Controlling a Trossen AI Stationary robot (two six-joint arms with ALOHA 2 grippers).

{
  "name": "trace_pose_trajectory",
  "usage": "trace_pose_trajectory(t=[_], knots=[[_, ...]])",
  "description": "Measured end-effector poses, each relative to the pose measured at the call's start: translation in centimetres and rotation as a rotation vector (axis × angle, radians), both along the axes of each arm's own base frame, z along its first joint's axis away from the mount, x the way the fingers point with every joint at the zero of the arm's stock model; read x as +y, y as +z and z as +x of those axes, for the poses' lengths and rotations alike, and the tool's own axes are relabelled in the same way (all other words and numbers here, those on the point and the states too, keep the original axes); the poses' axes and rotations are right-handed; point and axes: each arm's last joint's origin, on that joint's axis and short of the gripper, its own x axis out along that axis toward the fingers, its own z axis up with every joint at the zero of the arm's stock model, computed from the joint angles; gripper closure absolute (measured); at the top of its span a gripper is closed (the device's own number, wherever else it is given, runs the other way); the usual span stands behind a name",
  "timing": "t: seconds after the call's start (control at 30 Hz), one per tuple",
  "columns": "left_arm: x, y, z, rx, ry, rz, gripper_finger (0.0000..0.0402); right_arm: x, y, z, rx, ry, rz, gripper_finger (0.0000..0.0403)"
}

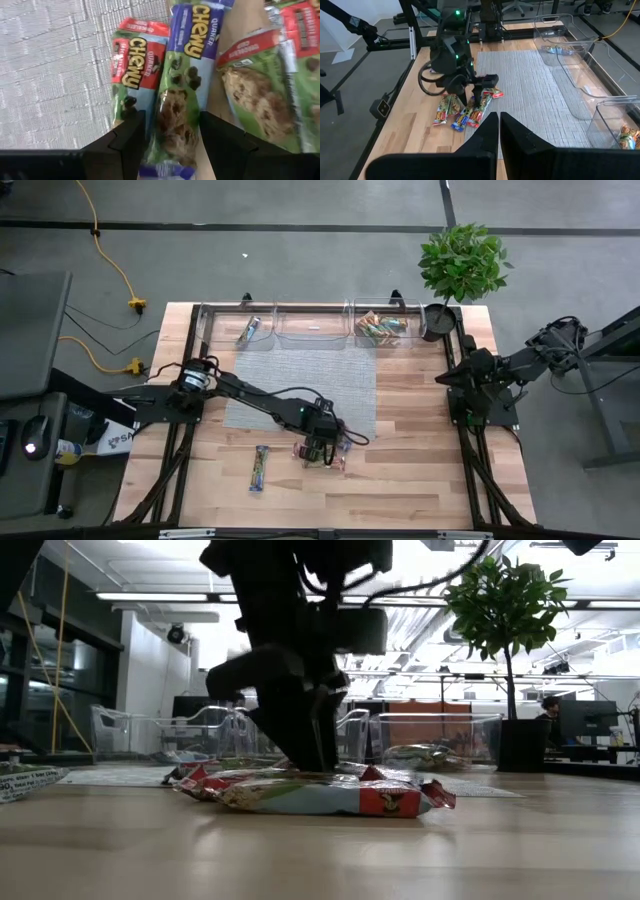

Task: Pick and place Granola Bars by type
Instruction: Put the blue granola bar into the left transparent bin

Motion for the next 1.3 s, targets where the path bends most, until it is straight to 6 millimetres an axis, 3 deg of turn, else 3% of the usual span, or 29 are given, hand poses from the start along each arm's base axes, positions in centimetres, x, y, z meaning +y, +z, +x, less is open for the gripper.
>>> trace_pose_trajectory(t=[0.13, 0.43, 0.77, 1.07, 1.3], knots=[[0.0, -0.9, 0.3, 0.021, -0.021, -0.045, 0.0218, 0.0, 0.0, 0.0, 0.0, 0.0, 0.0, 0.0403], [0.0, -0.9, 0.3, 0.017, -0.014, -0.028, 0.0222, 0.0, 0.0, 0.0, 0.002, 0.003, 0.005, 0.0403], [0.0, -0.3, 0.5, 0.036, 0.048, -0.026, 0.0312, 0.0, 0.0, 0.0, 0.0, -0.002, -0.001, 0.0403], [0.4, 5.0, 1.8, -0.064, 0.333, 0.108, 0.0346, 0.0, 0.0, 0.0, -0.001, -0.003, -0.001, 0.0403], [4.7, 10.2, -0.1, -0.054, 0.8, 0.31, 0.0347, 0.0, 0.0, 0.0, -0.001, -0.001, -0.006, 0.0403]])
